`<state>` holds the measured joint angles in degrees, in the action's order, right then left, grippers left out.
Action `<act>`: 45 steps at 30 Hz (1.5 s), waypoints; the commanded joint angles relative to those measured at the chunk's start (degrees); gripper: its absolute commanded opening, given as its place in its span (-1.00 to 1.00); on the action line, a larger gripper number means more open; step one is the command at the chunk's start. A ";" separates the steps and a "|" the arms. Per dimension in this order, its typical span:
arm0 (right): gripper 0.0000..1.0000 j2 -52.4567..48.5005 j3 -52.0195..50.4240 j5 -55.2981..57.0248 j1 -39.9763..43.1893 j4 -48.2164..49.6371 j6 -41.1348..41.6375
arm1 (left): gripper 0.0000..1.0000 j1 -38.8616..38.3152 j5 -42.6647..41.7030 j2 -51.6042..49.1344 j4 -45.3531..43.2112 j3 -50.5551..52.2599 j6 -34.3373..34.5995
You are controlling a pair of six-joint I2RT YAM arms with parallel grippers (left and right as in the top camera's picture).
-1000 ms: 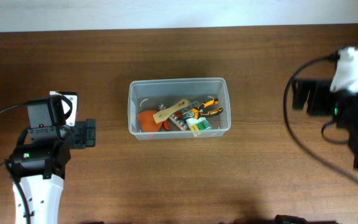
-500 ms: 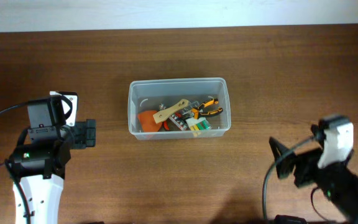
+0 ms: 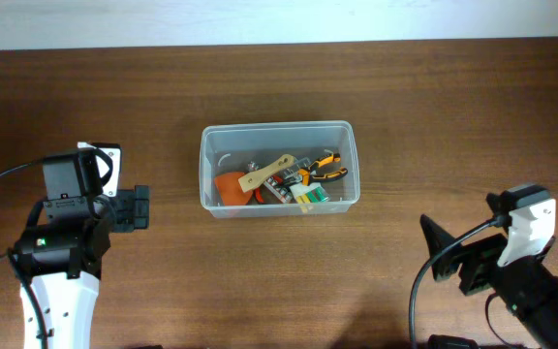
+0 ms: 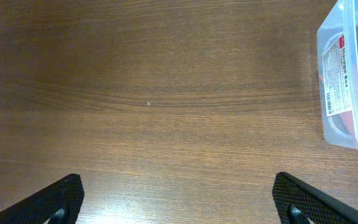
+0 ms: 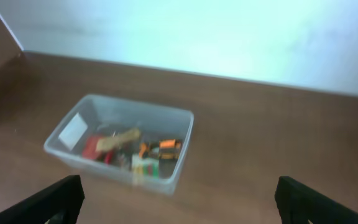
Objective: Pack container
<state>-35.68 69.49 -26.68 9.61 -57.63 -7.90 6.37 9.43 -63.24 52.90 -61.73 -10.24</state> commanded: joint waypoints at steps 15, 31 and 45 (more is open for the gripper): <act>0.97 9.66 -7.02 14.69 -1.97 18.10 3.67 | 0.98 0.28 -0.59 -0.07 -0.13 -0.94 0.52; 0.97 28.59 -38.42 22.67 -7.78 49.29 -3.67 | 0.98 0.28 -0.59 -0.07 -0.13 -0.94 0.52; 0.97 35.47 -55.19 22.73 -7.72 62.86 -3.72 | 0.98 0.28 -0.61 -0.07 -0.13 -0.94 0.52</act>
<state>-1.28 15.90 -4.91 2.24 4.21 -11.22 6.37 9.43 -63.24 52.95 -61.73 -10.24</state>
